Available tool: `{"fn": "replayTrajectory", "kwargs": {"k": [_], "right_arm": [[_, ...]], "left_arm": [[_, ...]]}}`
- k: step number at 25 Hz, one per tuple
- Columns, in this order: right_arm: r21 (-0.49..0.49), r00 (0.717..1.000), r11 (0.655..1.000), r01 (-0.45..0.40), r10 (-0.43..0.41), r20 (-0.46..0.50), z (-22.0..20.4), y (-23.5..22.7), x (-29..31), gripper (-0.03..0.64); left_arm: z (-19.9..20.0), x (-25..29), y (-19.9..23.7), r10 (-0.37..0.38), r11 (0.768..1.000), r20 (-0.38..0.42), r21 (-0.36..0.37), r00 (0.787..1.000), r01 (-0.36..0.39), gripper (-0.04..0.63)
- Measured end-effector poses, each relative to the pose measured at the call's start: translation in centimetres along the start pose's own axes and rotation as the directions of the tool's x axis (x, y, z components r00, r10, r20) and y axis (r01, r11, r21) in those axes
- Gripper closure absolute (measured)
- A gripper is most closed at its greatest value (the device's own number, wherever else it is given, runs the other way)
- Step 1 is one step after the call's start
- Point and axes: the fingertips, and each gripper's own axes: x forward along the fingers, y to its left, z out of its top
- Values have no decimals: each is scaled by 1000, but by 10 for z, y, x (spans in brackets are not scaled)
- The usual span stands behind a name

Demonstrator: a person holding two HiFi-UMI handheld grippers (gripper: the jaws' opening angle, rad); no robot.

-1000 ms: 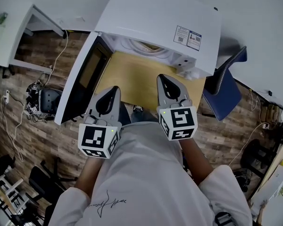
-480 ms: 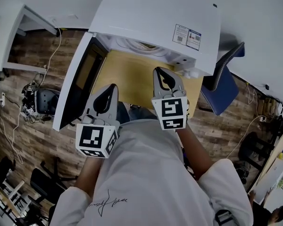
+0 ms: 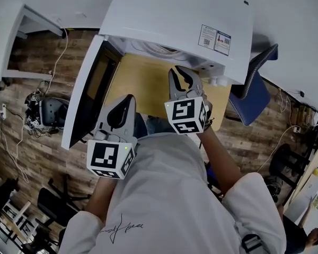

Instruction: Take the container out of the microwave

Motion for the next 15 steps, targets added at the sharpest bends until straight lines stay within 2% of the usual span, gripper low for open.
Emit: {"fn": "replayTrajectory", "kwargs": {"k": [11, 15], "right_arm": [[-200, 995, 976, 83, -93, -40, -7, -1, 31, 535], [-243, 991, 965, 99, -117, -61, -11, 0, 44, 531]], "left_arm": [[-5, -5, 6, -4, 1000, -13, 0, 1000, 4, 601], [-7, -6, 11, 5, 1000, -22, 1, 1000, -5, 601]]}}
